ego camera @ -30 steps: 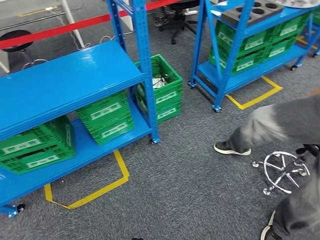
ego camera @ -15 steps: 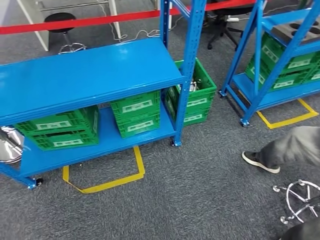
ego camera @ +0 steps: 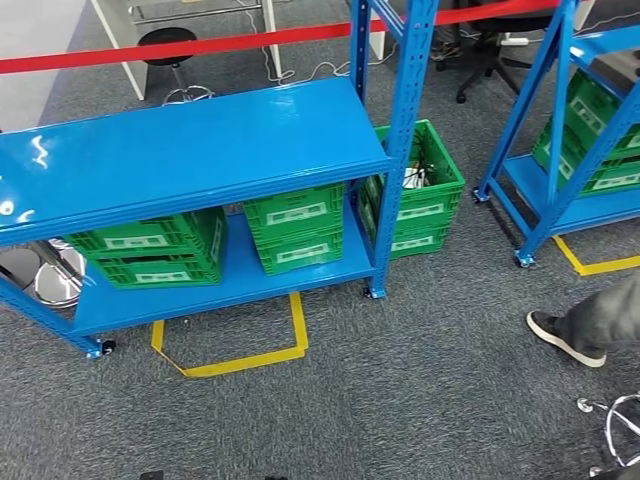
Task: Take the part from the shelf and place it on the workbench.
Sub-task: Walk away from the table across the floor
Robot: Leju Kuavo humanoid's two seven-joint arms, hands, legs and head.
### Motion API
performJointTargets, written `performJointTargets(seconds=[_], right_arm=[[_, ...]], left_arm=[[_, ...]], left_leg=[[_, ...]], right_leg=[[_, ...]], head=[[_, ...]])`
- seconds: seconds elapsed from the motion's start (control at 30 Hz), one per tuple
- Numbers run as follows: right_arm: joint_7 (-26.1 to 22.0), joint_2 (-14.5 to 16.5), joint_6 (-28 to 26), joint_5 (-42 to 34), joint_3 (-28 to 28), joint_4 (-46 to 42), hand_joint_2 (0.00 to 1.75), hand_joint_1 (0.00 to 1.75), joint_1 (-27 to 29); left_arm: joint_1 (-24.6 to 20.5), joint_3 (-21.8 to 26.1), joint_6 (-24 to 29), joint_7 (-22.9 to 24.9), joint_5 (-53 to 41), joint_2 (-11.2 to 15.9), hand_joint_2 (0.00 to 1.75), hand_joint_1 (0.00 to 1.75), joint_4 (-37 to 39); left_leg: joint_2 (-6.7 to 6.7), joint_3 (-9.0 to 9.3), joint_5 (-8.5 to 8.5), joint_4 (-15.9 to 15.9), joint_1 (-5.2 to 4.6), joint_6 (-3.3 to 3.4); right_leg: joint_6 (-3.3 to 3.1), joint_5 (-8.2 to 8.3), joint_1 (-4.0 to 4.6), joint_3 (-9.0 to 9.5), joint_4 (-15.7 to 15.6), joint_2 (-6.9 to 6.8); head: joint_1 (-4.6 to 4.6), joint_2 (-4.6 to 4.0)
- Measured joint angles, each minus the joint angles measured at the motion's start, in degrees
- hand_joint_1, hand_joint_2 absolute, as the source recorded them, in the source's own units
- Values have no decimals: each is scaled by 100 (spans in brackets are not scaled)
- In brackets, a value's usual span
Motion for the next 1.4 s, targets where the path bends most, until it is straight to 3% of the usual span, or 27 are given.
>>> performJointTargets(seconds=[0.03, 0.1, 0.13, 0.2, 0.3, 0.37, 0.43, 0.5, 0.53, 0.57, 0.63, 0.7, 0.73, 0.83, 0.87, 0.93, 1.0, 1.03, 1.1, 1.13, 1.2, 1.23, 1.3, 1.33, 1.4], right_arm=[[9, 2, 16, -3, -14, -9, 0, 0, 5], [16, 11, 42, -8, -28, -25, 0, 0, 3], [17, 20, 49, -8, -31, -31, 0, 0, -3], [19, 38, 54, -9, -35, -40, 0, 0, -20], [9, 52, 44, -10, -51, -64, 0, 0, -40], [-21, 58, 13, -16, -64, -76, 0, 0, -46], [-62, 63, -18, -28, -85, -81, 0, 0, -47], [-97, 63, -27, -45, -114, -87, 0, 0, -35], [-109, 63, -17, -55, -132, -90, 0, 0, -27], [-115, 63, 2, -66, -147, -91, 0, 0, -16], [-81, 64, 52, -86, -181, -92, 0, 0, 16], [-8, 74, 93, -106, -215, -92, 0, 0, 37], [27, 82, 105, -113, -234, -92, 0, 0, 37], [103, 112, 107, -77, -273, -99, 0, 0, 32], [115, 124, 104, -54, -277, -102, 0, 0, 28], [117, 142, 104, -25, -279, -108, 0, 0, 20], [96, 148, 109, -11, -280, -112, 0, 0, 18], [85, 148, 111, -9, -280, -113, 0, 0, 19], [72, 151, 116, -7, -281, -114, 0, 0, 22], [68, 156, 119, -6, -282, -114, 0, 0, 23], [63, 166, 126, -5, -283, -115, 0, 0, 30], [58, 170, 133, -4, -286, -116, 0, 0, 33], [38, 176, 160, 8, -291, -120, 0, 0, 22], [18, 177, 179, 21, -293, -123, 0, 0, 12], [-17, 180, 224, 49, -293, -129, 0, 0, 1]], left_arm=[[6, -14, -15, 0, -10, 4, 0, 0, 3], [11, -27, -39, -2, -20, 18, 0, 0, 7], [6, -29, -46, -3, -21, 23, 0, 0, 8], [-11, -34, -54, -7, -25, 30, 0, 0, 10], [11, -39, -56, -9, -28, 31, 0, 0, 14], [19, -40, -60, -10, -28, 32, 0, 0, 15], [2, -40, -68, -11, -33, 31, 0, 0, 15], [5, -41, -76, -11, -43, 27, 0, 0, 18], [11, -42, -79, -10, -47, 27, 0, 0, 21], [17, -43, -81, -10, -48, 26, 0, 0, 25], [22, -41, -84, -1, -55, 30, 0, 0, 32], [17, -40, -78, 30, -62, 37, 0, 0, 38], [10, -40, -74, 46, -63, 40, 0, 0, 41], [-5, -40, -75, 54, -74, 46, 0, 0, 45], [-11, -40, -82, 43, -79, 48, 0, 0, 48], [-17, -40, -101, 11, -83, 48, 0, 0, 57], [-5, -40, -120, -26, -82, 46, 0, 0, 64], [3, -40, -125, -37, -80, 46, 0, 0, 64], [12, -40, -134, -44, -79, 48, 0, 0, 65], [9, -40, -139, -44, -78, 49, 0, 0, 65], [-16, -40, -151, -47, -76, 50, 0, 0, 66], [-19, -40, -158, -49, -72, 49, 0, 0, 67], [2, -40, -169, -34, -90, 43, 0, 0, 69], [15, -45, -168, -5, -135, 39, 0, 0, 71], [1, -91, -150, 73, -284, 32, 0, 0, 74]], left_leg=[[5, 26, 154, -105, 5, 10], [28, 310, 582, -765, -6, 65], [48, 461, 700, -1086, -27, 101], [78, 625, 667, -1429, -68, 167], [61, 754, 583, -1626, -52, 252], [49, 887, 559, -1713, -21, 304], [47, 960, 498, -1735, -19, 340], [35, 1068, 398, -1735, -19, 346], [26, 1152, 334, -1735, -17, 340], [18, 1251, 264, -1735, -13, 328], [5, 1422, 112, -1715, -13, 286], [-6, 1515, -15, -1693, -28, 224], [-11, 1553, -46, -1677, -34, 194], [-1, 1497, -49, -1470, -28, 113], [5, 1368, -96, -1230, -20, 83], [16, 965, -344, -575, 1, 24], [18, 596, -529, -144, 17, -9], [23, 520, -439, -174, 20, -8], [112, 591, 79, -706, 8, 33], [238, 662, 266, -998, -20, 62], [465, 719, 290, -1355, -88, 131], [506, 712, 242, -1371, -113, 160], [413, 757, 388, -1445, -94, 221], [352, 795, 462, -1487, -70, 248], [218, 849, 506, -1549, -28, 298]], right_leg=[[1, -37, 0, 45, 0, -20], [10, -118, 0, 136, -12, -50], [30, -159, 6, 179, -20, -62], [85, -199, 14, 242, -51, -88], [189, -180, 17, 338, -41, -88], [220, -253, 14, 97, 355, -37], [242, -455, 12, -451, 1092, 3], [272, -645, 12, -924, 1521, 13], [281, -613, 12, -1031, 1474, 13], [288, -446, 10, -1058, 1263, 13], [269, 165, 11, -1015, 654, 12], [181, 530, 27, -941, 338, 14], [126, 541, 39, -918, 319, 14], [14, 511, 18, -790, 271, 3], [-16, 491, 7, -735, 243, -16], [-62, 426, 6, -645, 209, -66], [-73, 347, 10, -561, 205, -118], [-71, 302, 12, -504, 205, -150], [-59, 211, 14, -374, 202, -237], [-45, 169, 17, -307, 198, -287], [18, 92, 39, -231, 189, -403], [57, 55, 53, -212, 181, -461], [130, -28, 71, -154, 170, -550], [163, -95, 72, -140, 211, -493], [216, -350, 52, -277, 588, -237]], head=[[-2, 0], [1, 0], [0, 0], [-3, 0], [-4, 1], [19, 1], [37, 0], [39, 0], [40, 0], [42, 0], [51, 0], [62, 1], [65, 1], [50, 1], [41, 1], [32, 1], [32, 1], [31, 0], [30, 0], [34, 0], [11, 0], [4, 0], [-6, 1], [6, 1], [32, 1]])
